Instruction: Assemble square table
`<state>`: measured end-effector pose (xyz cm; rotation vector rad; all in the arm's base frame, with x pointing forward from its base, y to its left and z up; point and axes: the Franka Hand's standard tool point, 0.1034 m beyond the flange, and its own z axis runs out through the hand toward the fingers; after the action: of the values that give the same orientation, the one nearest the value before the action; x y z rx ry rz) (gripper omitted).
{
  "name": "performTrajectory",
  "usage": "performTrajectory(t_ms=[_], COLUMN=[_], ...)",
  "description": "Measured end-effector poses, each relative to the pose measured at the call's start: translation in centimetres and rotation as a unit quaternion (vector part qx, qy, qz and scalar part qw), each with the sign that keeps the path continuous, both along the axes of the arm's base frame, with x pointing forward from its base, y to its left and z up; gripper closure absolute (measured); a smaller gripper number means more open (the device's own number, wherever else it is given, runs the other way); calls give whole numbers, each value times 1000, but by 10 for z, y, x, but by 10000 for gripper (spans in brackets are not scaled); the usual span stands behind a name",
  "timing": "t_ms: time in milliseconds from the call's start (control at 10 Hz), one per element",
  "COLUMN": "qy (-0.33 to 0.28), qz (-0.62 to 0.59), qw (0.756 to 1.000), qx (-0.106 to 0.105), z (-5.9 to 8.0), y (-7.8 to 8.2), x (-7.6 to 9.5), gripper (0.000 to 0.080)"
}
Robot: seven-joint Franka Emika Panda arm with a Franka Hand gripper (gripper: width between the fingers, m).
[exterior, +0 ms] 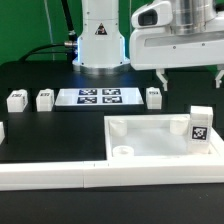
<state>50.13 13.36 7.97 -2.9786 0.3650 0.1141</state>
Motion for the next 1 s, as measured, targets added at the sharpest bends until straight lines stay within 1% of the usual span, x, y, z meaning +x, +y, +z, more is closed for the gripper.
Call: performTrajectory(t_ms=[100, 200, 300, 400, 700, 800, 900, 1000], qy=[7, 13, -3, 2, 17, 44, 106, 155], qz=[40, 98, 146, 123, 125, 126, 128, 129], qw=[999, 995, 989, 992, 992, 991, 986, 979], qx=[-12, -21, -21, -22, -19, -15, -6, -3], z=[-8, -16, -19, -19, -20, -22, -26, -32], y=[-3, -15, -30, -29, -29, -30, -31, -32], x=[-18, -44, -54, -54, -56, -65, -85, -101], gripper=[151, 151, 151, 151, 151, 151, 151, 151])
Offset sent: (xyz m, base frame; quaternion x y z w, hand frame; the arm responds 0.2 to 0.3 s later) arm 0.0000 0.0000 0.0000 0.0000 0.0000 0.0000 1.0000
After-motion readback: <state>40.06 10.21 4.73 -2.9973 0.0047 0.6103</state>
